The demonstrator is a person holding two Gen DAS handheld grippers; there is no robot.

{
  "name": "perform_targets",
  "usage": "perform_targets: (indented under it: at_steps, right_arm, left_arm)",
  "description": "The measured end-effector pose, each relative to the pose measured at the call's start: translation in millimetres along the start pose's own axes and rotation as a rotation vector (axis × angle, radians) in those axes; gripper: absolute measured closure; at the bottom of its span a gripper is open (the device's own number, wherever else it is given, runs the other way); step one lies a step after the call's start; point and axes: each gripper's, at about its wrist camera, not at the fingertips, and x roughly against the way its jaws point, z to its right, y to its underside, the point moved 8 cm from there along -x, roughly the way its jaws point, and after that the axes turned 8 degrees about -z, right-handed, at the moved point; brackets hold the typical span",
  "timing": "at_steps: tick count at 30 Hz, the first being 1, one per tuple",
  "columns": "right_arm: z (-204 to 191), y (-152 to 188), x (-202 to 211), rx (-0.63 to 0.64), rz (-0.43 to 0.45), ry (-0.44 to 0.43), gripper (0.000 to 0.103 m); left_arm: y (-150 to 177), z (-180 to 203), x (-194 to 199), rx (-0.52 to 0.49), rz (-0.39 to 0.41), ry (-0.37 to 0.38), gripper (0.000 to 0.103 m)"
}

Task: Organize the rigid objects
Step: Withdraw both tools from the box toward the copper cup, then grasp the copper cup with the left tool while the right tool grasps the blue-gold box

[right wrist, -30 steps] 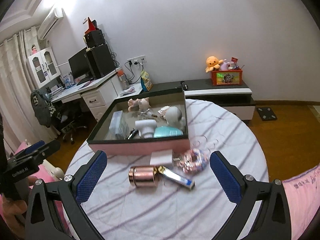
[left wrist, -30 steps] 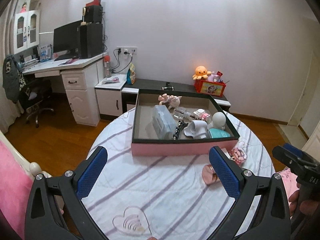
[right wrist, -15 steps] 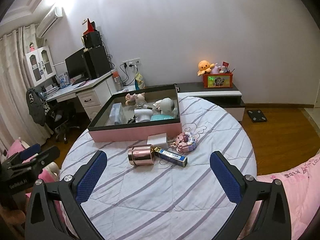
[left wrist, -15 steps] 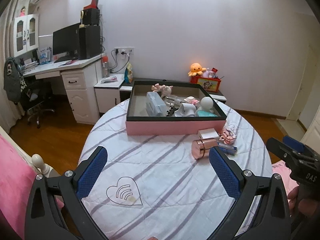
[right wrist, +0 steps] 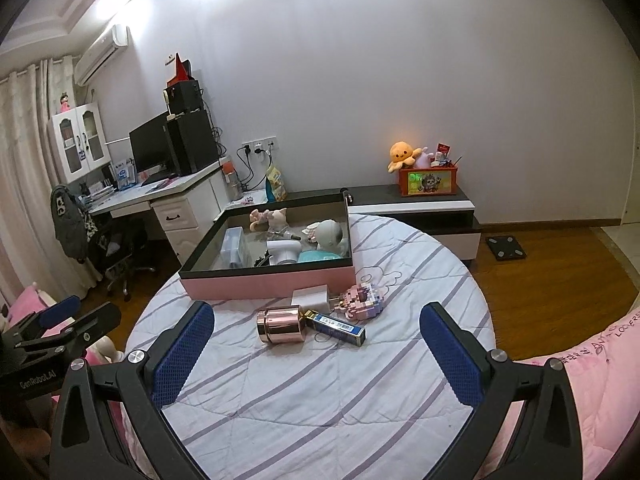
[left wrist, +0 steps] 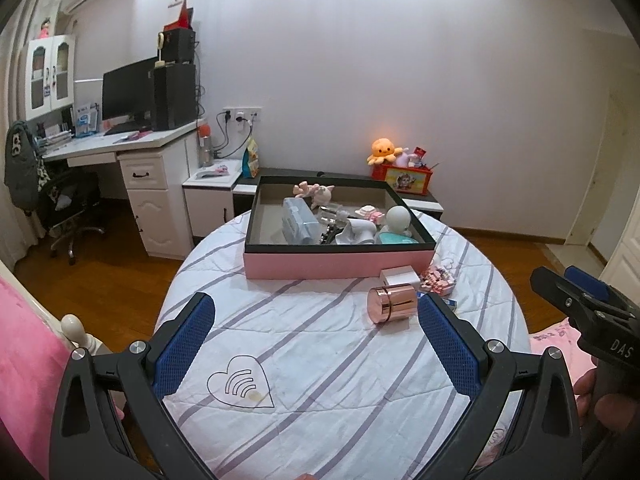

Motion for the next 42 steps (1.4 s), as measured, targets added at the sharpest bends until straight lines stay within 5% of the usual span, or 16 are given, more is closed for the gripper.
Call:
perform_targets:
  at_steps: [15,27,36,42]
  right_arm:
    - [31,11,-28,-0.035,-0.074,0.061,0.0]
    - [81,35,-84,-0.072,-0.216,0.126,0.0]
    - [101,51,-117,-0.088,-0.3,0.142,0.0]
    - [89,52,-138,-0.06,-0.331,0.117,0.0]
  left_arm:
    - [6,23,-42,-0.008,-0.078,0.043,0.0]
    - [17,71,-135,-0.017,-0.225,0.109,0.0]
    - [25,85,-205,-0.008,-0.32,0.086,0.0]
    - [23,83,-220,0.004,-0.34,0.145,0.013]
